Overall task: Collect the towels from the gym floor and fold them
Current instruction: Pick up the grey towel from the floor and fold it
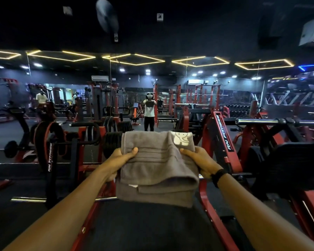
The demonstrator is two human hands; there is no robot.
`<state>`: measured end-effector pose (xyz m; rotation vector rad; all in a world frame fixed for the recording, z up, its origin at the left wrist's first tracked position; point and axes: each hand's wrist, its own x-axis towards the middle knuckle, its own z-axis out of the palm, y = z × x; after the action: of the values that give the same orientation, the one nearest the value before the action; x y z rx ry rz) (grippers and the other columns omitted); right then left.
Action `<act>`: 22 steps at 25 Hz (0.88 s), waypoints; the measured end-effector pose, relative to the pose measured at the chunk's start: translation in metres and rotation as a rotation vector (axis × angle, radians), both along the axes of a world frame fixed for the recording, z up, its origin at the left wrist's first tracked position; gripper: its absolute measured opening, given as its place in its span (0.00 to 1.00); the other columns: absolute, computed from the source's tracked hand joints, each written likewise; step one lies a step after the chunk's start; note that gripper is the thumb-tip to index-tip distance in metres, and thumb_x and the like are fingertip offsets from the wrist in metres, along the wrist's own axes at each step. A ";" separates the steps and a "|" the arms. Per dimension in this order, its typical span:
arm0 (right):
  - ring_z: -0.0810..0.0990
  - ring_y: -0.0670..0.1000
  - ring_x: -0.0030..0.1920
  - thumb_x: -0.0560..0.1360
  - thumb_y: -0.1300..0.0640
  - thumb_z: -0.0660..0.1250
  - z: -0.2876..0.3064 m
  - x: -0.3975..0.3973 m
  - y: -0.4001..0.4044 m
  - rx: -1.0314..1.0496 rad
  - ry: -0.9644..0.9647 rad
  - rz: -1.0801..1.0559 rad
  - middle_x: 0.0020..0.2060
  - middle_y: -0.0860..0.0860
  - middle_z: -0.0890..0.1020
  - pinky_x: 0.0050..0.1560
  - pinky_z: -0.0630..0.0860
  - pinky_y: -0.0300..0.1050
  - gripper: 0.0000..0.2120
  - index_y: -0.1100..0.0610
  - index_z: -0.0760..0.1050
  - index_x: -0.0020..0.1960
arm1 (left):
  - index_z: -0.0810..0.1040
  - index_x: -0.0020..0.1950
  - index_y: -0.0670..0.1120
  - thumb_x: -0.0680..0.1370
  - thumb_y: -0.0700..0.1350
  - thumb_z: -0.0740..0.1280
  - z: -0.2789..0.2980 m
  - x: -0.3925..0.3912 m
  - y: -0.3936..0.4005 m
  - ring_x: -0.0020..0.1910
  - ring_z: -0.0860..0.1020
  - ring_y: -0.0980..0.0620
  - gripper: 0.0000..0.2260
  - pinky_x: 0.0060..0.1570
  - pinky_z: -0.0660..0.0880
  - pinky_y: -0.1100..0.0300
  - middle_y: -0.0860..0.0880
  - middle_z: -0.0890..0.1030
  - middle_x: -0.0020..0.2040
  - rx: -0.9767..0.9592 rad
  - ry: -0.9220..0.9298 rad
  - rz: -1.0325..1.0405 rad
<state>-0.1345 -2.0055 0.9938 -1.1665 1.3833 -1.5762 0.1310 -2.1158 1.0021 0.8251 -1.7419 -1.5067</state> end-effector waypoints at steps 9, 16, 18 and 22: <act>0.80 0.57 0.50 0.74 0.66 0.68 -0.004 -0.023 0.003 0.108 -0.142 0.086 0.54 0.59 0.78 0.42 0.82 0.51 0.20 0.56 0.68 0.64 | 0.60 0.74 0.42 0.76 0.39 0.69 -0.004 -0.015 -0.008 0.57 0.78 0.43 0.29 0.40 0.77 0.59 0.41 0.72 0.64 0.093 0.074 0.240; 0.79 0.54 0.55 0.67 0.73 0.73 0.003 -0.029 0.015 0.143 0.367 0.179 0.57 0.57 0.79 0.53 0.80 0.46 0.28 0.59 0.72 0.65 | 0.72 0.62 0.48 0.60 0.35 0.81 0.000 -0.014 -0.010 0.56 0.79 0.50 0.34 0.52 0.79 0.58 0.48 0.79 0.57 -0.216 -0.230 -0.094; 0.81 0.52 0.49 0.65 0.70 0.75 0.007 -0.030 0.015 0.171 0.630 0.140 0.50 0.56 0.82 0.50 0.80 0.44 0.20 0.61 0.78 0.56 | 0.80 0.53 0.48 0.63 0.35 0.79 0.002 -0.016 -0.016 0.51 0.81 0.49 0.22 0.50 0.79 0.57 0.48 0.83 0.49 -0.424 -0.330 -0.005; 0.80 0.54 0.43 0.64 0.58 0.77 0.020 -0.035 0.015 0.136 0.872 -0.004 0.40 0.55 0.82 0.46 0.78 0.48 0.09 0.58 0.81 0.42 | 0.80 0.37 0.59 0.62 0.54 0.79 0.001 -0.016 -0.028 0.43 0.80 0.54 0.10 0.44 0.76 0.55 0.53 0.83 0.39 -0.695 -0.532 0.139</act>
<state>-0.1700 -1.9906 1.0135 -1.8691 1.9756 -0.9522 0.1145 -2.1439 1.0033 0.9814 -2.3202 -0.5182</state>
